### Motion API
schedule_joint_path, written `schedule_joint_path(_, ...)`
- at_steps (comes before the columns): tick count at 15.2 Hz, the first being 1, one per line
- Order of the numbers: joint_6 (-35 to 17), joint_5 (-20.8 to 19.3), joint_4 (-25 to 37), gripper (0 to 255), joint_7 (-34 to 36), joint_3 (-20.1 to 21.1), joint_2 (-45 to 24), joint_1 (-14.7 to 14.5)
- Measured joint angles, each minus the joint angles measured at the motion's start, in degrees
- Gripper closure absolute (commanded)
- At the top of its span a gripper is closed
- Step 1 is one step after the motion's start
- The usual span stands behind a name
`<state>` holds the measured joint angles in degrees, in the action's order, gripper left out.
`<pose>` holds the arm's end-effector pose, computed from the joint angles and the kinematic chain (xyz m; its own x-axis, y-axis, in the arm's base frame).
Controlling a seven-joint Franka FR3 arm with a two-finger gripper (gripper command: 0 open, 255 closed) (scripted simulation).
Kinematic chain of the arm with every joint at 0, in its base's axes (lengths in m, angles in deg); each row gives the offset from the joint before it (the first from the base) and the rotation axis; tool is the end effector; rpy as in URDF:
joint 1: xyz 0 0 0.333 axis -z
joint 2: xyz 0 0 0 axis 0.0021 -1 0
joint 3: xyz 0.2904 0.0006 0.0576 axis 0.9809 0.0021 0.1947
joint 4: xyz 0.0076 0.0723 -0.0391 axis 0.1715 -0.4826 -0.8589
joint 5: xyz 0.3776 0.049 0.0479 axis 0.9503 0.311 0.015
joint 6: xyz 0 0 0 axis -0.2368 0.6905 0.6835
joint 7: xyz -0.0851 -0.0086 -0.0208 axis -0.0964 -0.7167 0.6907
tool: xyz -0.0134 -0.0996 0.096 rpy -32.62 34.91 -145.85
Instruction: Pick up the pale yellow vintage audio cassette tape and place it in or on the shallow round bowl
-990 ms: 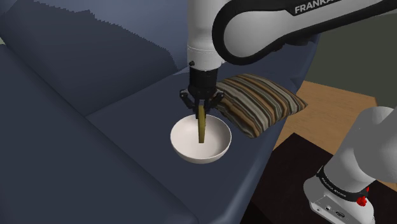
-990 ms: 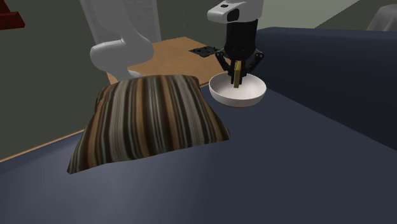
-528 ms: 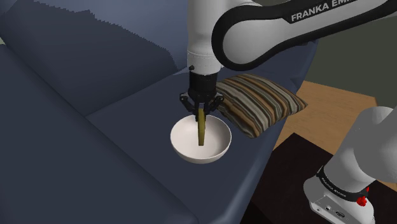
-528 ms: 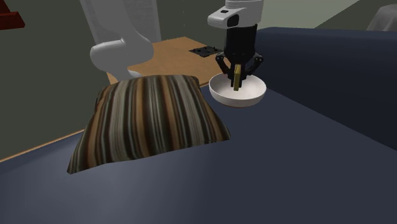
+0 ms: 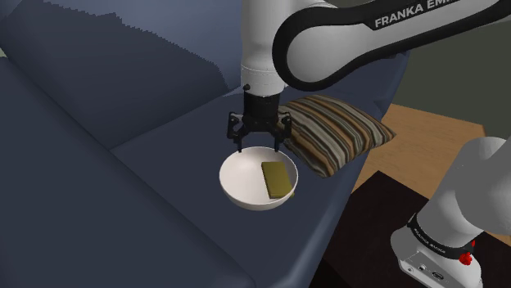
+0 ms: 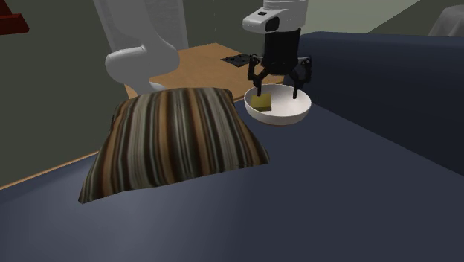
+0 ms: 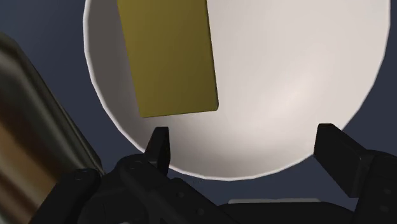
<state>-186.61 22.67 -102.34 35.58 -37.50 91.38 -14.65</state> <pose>0.3788 0.3203 0.4444 0.8350 -0.5502 0.0004 -0.5493 -0.8338 -0.0554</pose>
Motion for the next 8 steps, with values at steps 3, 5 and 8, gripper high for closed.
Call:
schedule_joint_path(3,4.3,0.2,3.4,0,-0.1,-0.4,1.0,0.1)
schedule_joint_path(5,6.4,0.2,5.0,0,-0.3,-0.7,1.5,0.1)
schedule_joint_path(8,7.2,0.2,5.8,0,-0.2,-0.7,1.5,0.2)
